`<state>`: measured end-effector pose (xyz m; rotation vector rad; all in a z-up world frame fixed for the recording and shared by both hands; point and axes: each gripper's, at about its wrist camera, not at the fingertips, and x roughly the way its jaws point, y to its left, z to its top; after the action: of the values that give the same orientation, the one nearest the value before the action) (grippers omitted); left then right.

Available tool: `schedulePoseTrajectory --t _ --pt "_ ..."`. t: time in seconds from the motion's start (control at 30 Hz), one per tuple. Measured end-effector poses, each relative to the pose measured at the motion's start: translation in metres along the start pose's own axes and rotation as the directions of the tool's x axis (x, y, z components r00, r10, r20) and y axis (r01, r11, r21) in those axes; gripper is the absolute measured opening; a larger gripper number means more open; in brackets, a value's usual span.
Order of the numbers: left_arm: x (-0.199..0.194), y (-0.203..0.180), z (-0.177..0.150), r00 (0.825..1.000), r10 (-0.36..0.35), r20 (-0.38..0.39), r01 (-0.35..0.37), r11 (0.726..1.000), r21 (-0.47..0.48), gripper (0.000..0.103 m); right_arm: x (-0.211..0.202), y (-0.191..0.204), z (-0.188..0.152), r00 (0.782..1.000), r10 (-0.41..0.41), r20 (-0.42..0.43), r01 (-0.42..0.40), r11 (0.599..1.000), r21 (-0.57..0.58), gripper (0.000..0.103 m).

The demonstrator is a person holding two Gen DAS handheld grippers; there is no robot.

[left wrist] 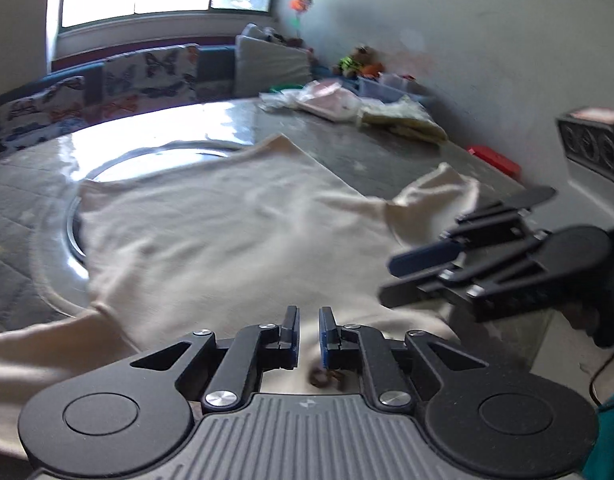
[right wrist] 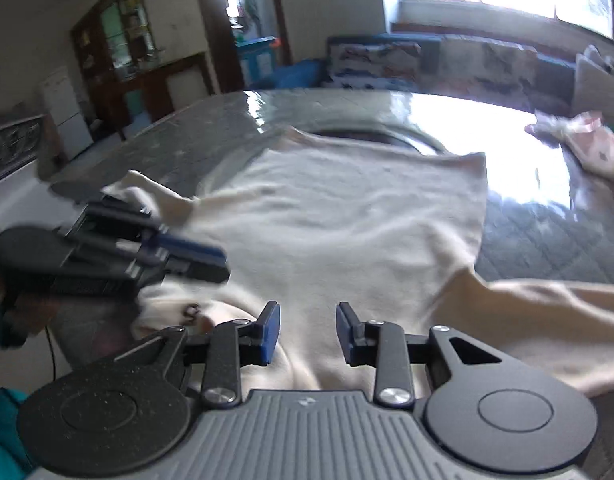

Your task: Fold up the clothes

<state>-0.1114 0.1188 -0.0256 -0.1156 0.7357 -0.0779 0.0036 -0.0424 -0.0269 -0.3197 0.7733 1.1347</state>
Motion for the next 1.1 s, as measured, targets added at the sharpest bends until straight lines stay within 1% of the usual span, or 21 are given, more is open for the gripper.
schedulePoseTrajectory --t 0.03,0.1,0.13,0.17,0.23,0.27,0.33,0.37,0.43,0.5,0.6,0.7,0.77,0.9,1.0,1.1 --pt "0.002 -0.005 -0.004 1.000 -0.009 -0.011 0.009 1.000 0.012 0.012 0.003 -0.001 -0.003 1.000 -0.008 -0.010 0.008 1.000 0.006 0.031" --pt "-0.001 -0.009 -0.008 1.000 -0.016 -0.008 0.017 0.999 0.030 0.016 0.001 -0.001 -0.011 1.000 -0.008 -0.016 0.008 1.000 -0.010 0.034" --pt "-0.002 -0.011 -0.010 1.000 -0.020 -0.006 0.020 0.999 0.039 0.016 -0.002 -0.001 -0.013 1.000 -0.007 -0.017 0.006 1.000 -0.014 0.039" --pt "-0.003 -0.011 -0.009 1.000 -0.021 -0.009 0.021 0.999 0.041 0.016 -0.007 -0.004 -0.015 1.000 -0.006 -0.012 0.005 1.000 -0.011 0.042" --pt "-0.003 -0.010 -0.005 1.000 -0.023 -0.021 0.024 0.999 0.041 0.018 -0.016 -0.010 -0.014 1.000 -0.019 0.010 0.019 1.000 0.007 0.043" --pt "-0.003 -0.010 -0.001 0.999 -0.024 -0.022 0.025 0.999 0.042 0.020 -0.019 -0.015 -0.012 0.999 -0.038 0.023 0.038 0.999 0.021 0.045" --pt "-0.005 -0.012 0.005 1.000 -0.027 -0.014 0.027 0.998 0.055 0.031 -0.022 -0.025 -0.010 0.996 -0.076 0.042 0.074 0.996 0.051 0.047" --pt "-0.006 -0.013 0.007 1.000 -0.026 -0.010 0.026 0.998 0.064 0.033 -0.023 -0.031 -0.010 0.994 -0.094 0.052 0.090 0.993 0.074 0.048" --pt "-0.009 -0.016 0.013 1.000 -0.020 0.003 0.020 0.996 0.082 0.039 -0.023 -0.050 -0.009 0.987 -0.146 0.069 0.136 0.982 0.133 0.054" --pt "-0.011 -0.018 0.018 1.000 -0.015 0.014 0.014 0.996 0.089 0.043 -0.020 -0.064 -0.011 0.980 -0.188 0.064 0.176 0.971 0.162 0.054" --pt "-0.010 -0.018 0.026 1.000 -0.008 0.017 0.007 0.996 0.087 0.047 -0.017 -0.083 -0.018 0.969 -0.244 0.044 0.230 0.952 0.202 0.054" --pt "-0.006 -0.017 0.033 1.000 -0.001 0.016 0.000 0.997 0.077 0.051 -0.022 -0.094 -0.020 0.962 -0.267 0.049 0.251 0.945 0.211 0.055" --pt "-0.002 -0.018 0.039 1.000 0.004 0.017 -0.005 0.997 0.074 0.054 -0.029 -0.102 -0.020 0.954 -0.295 0.062 0.273 0.933 0.234 0.056" --pt "0.009 -0.025 0.050 1.000 0.004 0.019 -0.005 0.997 0.074 0.064 -0.033 -0.117 -0.022 0.937 -0.344 0.061 0.315 0.909 0.273 0.058" --pt "0.017 -0.033 0.058 1.000 0.003 0.024 -0.005 0.997 0.082 0.073 -0.030 -0.129 -0.026 0.922 -0.385 0.034 0.361 0.889 0.283 0.058" --pt "0.025 -0.041 0.066 1.000 -0.002 0.029 0.000 0.996 0.085 0.083 -0.032 -0.136 -0.024 0.916 -0.398 0.044 0.369 0.881 0.295 0.058"
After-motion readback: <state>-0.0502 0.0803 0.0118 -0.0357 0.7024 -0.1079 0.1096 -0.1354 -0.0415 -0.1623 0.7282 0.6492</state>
